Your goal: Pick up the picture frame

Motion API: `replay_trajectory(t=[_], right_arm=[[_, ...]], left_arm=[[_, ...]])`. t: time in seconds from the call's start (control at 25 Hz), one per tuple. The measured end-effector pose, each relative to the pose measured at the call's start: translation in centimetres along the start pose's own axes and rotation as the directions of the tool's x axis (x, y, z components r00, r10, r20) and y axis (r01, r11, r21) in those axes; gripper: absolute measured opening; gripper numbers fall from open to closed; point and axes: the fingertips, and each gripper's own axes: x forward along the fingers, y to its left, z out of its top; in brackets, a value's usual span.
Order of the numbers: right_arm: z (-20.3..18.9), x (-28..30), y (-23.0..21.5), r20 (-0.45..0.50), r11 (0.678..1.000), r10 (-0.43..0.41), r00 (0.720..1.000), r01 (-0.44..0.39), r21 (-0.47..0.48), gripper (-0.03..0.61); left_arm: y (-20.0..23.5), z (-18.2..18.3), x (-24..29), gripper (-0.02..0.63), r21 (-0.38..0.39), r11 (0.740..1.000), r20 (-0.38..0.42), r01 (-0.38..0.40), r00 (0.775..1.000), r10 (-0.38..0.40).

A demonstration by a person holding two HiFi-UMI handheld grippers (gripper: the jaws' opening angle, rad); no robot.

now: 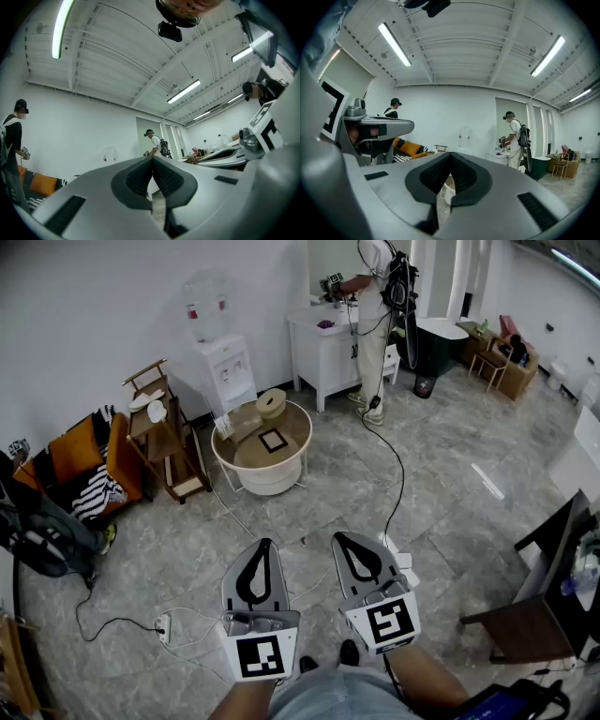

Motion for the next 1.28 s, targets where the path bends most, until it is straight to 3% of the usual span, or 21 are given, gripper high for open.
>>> replay_trajectory(t=[0.6,0.76,1.04,1.28], right_arm=[[0.3,-0.4,4.5,-0.02,0.999,0.024,1.0,-0.024,0.022,0.012],[0.2,0.4,3.4,-0.023,0.999,-0.021,1.0,0.021,0.039,0.014],[-1.8,3.6,0.1,-0.04,0.997,-0.055,0.998,0.058,0.055,0.014],[-4.8,9.3,-5.2,-0.053,0.994,-0.053,0.997,0.058,0.089,0.014]], left_arm=[[3.5,-1.0,-3.7,0.015,-0.017,1.0,-0.004,0.0,1.0,0.0],[4.8,-2.0,-3.5,0.015,-0.022,1.0,-0.015,0.001,1.0,-0.001],[5.4,-4.1,0.6,0.015,-0.015,1.0,-0.034,0.008,0.999,-0.009],[4.7,-6.8,8.2,0.015,0.019,1.0,-0.076,0.016,0.997,-0.015]])
